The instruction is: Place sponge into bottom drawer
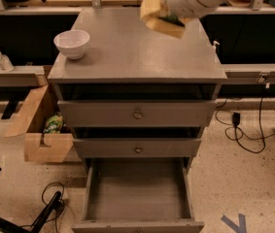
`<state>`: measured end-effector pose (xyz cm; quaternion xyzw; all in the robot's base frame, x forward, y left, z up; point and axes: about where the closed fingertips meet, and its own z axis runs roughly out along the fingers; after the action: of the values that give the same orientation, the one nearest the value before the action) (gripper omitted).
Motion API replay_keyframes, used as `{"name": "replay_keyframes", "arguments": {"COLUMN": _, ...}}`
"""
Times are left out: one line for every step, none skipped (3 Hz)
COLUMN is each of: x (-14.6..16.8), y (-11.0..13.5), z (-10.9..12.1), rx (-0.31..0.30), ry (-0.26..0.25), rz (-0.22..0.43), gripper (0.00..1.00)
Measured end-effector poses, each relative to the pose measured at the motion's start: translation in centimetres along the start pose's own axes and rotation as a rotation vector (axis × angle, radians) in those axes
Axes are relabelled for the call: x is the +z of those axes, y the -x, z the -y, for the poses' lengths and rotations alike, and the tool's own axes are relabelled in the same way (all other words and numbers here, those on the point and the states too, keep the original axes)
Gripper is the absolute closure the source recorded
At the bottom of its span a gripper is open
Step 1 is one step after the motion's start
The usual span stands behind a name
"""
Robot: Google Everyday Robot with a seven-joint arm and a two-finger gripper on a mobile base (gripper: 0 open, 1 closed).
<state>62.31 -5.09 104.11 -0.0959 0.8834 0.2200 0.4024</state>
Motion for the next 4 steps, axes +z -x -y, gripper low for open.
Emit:
{"name": "replay_keyframes", "arguments": {"x": -4.8, "y": -6.4, "z": 3.9, "rx": 0.056, "ry": 0.019, "rz": 0.088, "gripper": 1.0}}
{"name": "replay_keyframes", "arguments": {"x": -2.4, "y": -16.0, "z": 7.5, "rx": 0.187, "ry": 0.042, "rz": -0.061, "gripper": 1.0}}
{"name": "replay_keyframes", "arguments": {"x": -1.8, "y": -18.2, "z": 7.0, "rx": 0.264, "ry": 0.078, "rz": -0.088, "gripper": 1.0}}
{"name": "replay_keyframes", "arguments": {"x": -1.8, "y": -18.0, "z": 7.0, "rx": 0.263, "ry": 0.079, "rz": -0.086, "gripper": 1.0}}
